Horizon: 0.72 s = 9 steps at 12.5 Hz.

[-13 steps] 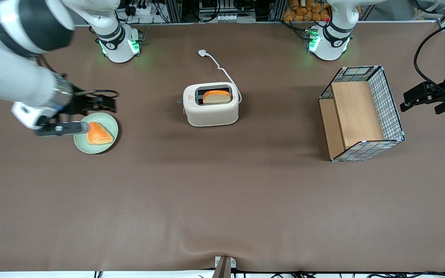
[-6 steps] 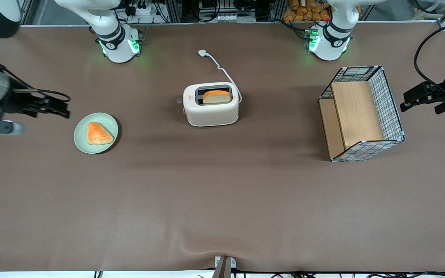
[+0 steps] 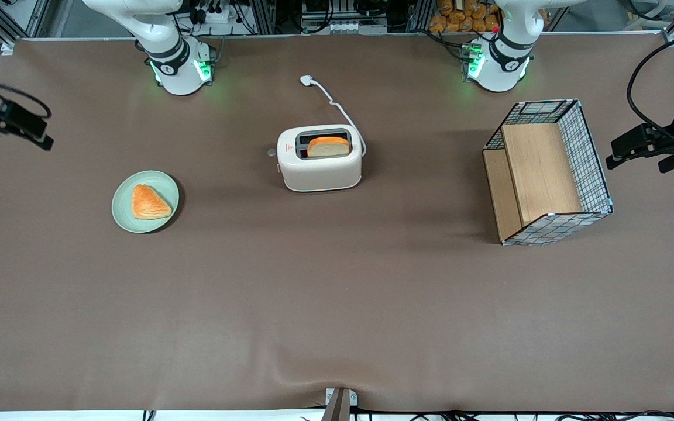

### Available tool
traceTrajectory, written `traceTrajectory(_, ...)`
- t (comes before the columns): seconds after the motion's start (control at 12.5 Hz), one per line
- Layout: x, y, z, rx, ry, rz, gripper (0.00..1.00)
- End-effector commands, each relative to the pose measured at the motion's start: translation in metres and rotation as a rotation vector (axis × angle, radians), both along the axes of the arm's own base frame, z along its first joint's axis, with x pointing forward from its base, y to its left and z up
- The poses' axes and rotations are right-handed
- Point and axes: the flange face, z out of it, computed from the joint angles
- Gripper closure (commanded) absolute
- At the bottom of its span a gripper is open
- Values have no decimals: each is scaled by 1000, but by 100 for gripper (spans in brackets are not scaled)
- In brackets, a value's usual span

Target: Press toaster button with right arm

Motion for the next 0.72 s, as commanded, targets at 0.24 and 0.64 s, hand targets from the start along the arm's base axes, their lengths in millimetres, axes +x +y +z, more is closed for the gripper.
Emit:
traceTrajectory(0.24, -8, -9, 0, -14, -30, 4, 0)
traceTrajectory(0.64, -8, -33, 1, -15, -39, 26, 0)
